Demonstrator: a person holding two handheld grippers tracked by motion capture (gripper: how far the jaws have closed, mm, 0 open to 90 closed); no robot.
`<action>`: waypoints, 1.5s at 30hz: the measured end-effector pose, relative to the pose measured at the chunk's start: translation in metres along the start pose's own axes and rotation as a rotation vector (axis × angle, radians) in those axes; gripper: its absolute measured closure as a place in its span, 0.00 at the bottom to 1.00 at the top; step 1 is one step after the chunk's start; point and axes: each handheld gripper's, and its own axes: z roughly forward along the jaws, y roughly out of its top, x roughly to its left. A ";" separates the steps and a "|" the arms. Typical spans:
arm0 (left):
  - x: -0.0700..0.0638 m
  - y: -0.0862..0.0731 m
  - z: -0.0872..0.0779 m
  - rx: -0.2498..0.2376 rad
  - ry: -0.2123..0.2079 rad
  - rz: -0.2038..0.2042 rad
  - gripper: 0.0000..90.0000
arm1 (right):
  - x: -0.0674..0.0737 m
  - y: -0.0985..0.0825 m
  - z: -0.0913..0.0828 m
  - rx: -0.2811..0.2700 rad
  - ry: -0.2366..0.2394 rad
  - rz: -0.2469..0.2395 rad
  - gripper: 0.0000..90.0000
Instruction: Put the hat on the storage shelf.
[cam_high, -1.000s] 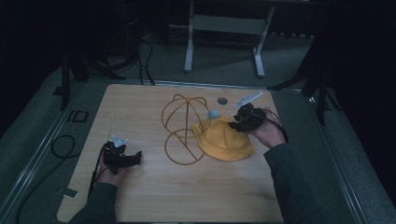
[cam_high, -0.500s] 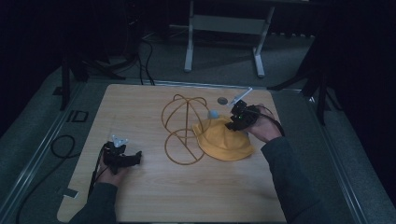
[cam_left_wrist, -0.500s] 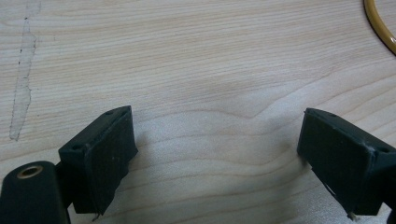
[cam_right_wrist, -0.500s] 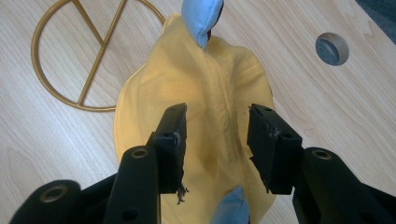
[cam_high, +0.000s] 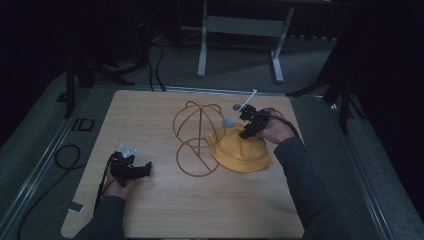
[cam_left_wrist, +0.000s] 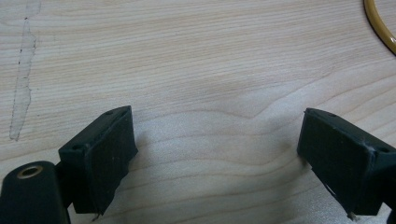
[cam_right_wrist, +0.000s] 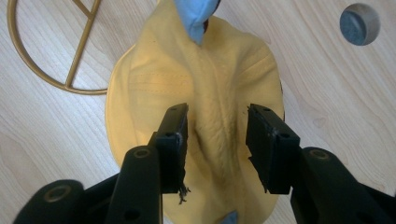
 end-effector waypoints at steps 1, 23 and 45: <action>0.000 0.000 0.000 0.000 0.000 0.000 0.13 | -0.002 0.002 0.001 0.008 0.004 -0.001 0.66; 0.000 0.000 0.000 0.000 0.000 0.001 0.13 | -0.002 0.005 -0.002 0.008 -0.067 -0.035 0.93; 0.000 0.000 0.000 0.000 -0.001 0.001 0.13 | -0.013 -0.005 -0.028 -0.122 -0.100 0.054 0.93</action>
